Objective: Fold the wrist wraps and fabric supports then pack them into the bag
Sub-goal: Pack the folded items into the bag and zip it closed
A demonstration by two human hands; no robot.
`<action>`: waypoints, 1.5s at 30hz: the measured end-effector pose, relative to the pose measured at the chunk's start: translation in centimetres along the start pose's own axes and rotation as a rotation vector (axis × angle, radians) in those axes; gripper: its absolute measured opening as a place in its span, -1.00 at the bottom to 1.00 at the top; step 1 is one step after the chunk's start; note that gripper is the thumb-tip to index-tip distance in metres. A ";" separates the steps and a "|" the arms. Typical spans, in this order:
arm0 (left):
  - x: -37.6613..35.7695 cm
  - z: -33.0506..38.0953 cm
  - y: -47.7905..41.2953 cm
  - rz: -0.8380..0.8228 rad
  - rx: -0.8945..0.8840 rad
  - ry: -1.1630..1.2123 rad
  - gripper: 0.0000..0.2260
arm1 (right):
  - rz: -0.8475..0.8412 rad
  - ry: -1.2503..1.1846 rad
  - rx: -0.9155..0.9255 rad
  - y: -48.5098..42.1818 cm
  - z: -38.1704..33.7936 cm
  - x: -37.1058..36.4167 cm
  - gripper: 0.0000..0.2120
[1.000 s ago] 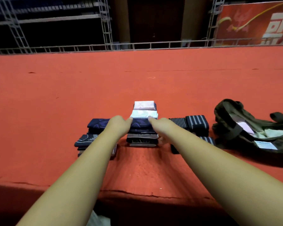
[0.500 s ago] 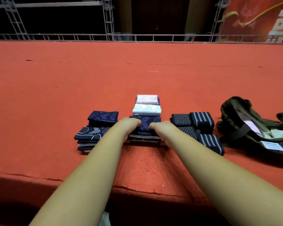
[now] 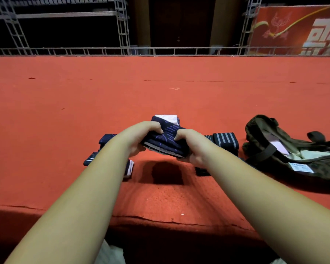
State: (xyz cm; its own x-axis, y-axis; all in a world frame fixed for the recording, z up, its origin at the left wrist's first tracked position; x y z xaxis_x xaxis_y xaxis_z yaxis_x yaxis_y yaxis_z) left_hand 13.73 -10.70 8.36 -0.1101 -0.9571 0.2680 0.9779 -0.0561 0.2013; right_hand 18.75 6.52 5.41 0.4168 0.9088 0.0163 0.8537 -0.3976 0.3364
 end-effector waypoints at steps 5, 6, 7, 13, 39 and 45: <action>0.0 3.8 0.6 -0.102 -0.173 0.027 -0.87 | -0.111 0.250 0.152 0.3 -3.4 4.8 -0.49; -0.3 4.7 1.0 -0.118 -0.217 -0.003 -0.84 | -0.100 0.354 0.234 0.5 -4.4 5.9 -0.26; -0.7 5.6 1.3 -0.140 -0.256 -0.029 -0.84 | -0.081 0.429 0.317 0.7 -5.3 6.9 -0.06; -6.0 10.1 2.8 -0.389 -0.342 -0.072 -0.49 | -0.253 0.575 0.518 3.6 -9.5 12.7 -0.52; -44.0 14.1 0.3 -0.329 -1.190 -1.047 -0.75 | 0.592 -0.204 0.212 -3.8 -2.9 45.9 -0.54; -47.8 12.9 -1.8 -0.357 -1.201 -1.439 -0.85 | 0.537 -0.361 0.189 -6.0 -2.3 46.7 -0.70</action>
State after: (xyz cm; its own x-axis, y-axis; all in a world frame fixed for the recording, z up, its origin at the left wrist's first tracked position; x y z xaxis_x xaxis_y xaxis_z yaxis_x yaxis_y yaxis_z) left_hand 14.97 38.79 7.34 0.2693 0.0335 0.9625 0.4000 -0.9130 -0.0801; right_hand 32.42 51.60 6.31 0.8488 0.4929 -0.1911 0.5252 -0.8275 0.1986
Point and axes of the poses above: each hand's wrist, its own y-axis away from the middle knuckle, its own x-axis out of the back of the hand, z = x × y, the point moved 2 cm from there along -y, towards the middle knuckle, and after that the axes turned 15 degrees about z, right-handed, at the moved point
